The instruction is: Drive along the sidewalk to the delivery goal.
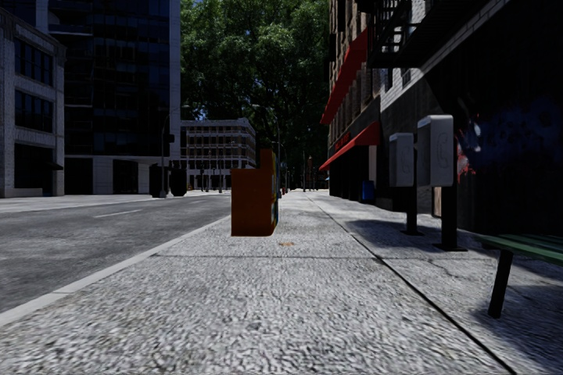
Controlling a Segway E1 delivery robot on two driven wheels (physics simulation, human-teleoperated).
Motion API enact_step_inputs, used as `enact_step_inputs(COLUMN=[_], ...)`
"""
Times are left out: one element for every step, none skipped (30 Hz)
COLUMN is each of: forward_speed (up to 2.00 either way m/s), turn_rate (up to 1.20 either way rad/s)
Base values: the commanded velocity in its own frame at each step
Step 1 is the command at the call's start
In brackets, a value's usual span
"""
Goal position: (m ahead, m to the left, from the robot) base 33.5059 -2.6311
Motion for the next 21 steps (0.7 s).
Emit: enact_step_inputs(forward_speed=[1.90,1.90,1.90,1.90,1.90,1.90,1.90,1.90,1.90,1.90,1.90,1.89,1.89,1.89,1.89,1.89,1.89,1.89,1.89,1.89,1.89], turn_rate=[0.00,0.00,0.00,0.00,-0.01,-0.01,-0.07,-0.21,-0.31,-0.31,-0.34,-0.35,-0.35,-0.35,-0.35,-0.35,-0.35,-0.35,-0.35,-0.35,-0.35])
